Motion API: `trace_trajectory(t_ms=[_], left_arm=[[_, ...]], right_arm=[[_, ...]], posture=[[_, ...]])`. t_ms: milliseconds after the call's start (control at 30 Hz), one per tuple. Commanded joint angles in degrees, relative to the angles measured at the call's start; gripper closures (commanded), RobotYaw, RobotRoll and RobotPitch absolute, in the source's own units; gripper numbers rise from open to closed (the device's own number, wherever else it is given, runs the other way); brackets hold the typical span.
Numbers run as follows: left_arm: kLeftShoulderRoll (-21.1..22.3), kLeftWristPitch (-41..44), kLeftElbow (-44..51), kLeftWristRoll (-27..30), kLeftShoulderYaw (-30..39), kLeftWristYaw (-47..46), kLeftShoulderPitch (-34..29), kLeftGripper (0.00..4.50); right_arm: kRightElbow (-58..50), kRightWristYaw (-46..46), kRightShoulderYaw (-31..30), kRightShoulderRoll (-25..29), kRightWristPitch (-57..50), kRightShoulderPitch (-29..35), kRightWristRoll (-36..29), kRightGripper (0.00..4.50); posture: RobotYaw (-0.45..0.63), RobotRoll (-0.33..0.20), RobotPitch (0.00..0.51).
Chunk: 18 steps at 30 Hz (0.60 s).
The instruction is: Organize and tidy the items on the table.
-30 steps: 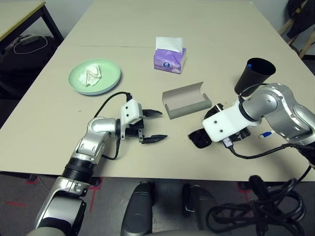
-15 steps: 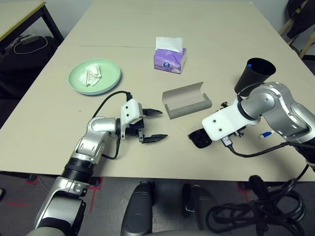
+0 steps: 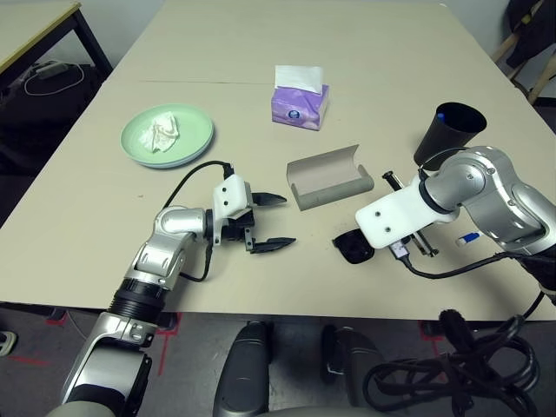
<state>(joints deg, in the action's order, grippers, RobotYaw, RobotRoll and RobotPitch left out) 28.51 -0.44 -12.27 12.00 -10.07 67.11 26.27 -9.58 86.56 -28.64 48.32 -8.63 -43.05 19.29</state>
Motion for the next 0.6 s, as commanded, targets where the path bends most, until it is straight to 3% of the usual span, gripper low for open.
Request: trace_trajectory(t_ms=[33, 100, 133, 200, 500, 600], left_arm=[[0.6, 0.4, 0.8, -0.7, -0.9, 0.4, -0.3, 0.0], [0.6, 0.5, 0.9, -0.7, -0.9, 0.4, -0.3, 0.0], [0.6, 0.5, 1.0, -0.7, -0.9, 0.3, -0.4, 0.0], [0.6, 0.6, 1.1, -0.7, -0.9, 0.3, -0.5, 0.0], [0.5, 0.4, 1.2, -0.9, -0.8, -0.3, -0.7, 0.0], [0.4, 0.4, 1.1, -0.9, -0.8, -0.4, -0.6, 0.0]], right_arm=[[-1.2, 0.9, -0.3, -0.3, -0.3, 0.1, -0.6, 4.47], [-1.2, 1.0, -0.3, -0.4, -0.4, 0.1, -0.4, 4.47], [-1.2, 1.0, -0.3, -0.4, -0.4, 0.1, -0.4, 4.02], [-1.2, 1.0, -0.3, -0.4, -0.4, 0.1, -0.3, 3.54], [-0.5, 1.1, -0.3, -0.5, 0.2, -0.2, 0.0, 0.16], [-0.5, 1.2, -0.3, -0.4, 0.3, 0.0, 0.0, 0.07]], posture=[[0.18, 0.0, 0.156], [0.18, 0.0, 0.157], [0.18, 0.0, 0.157], [0.18, 0.0, 0.158], [0.19, 0.0, 0.154], [0.19, 0.0, 0.157]])
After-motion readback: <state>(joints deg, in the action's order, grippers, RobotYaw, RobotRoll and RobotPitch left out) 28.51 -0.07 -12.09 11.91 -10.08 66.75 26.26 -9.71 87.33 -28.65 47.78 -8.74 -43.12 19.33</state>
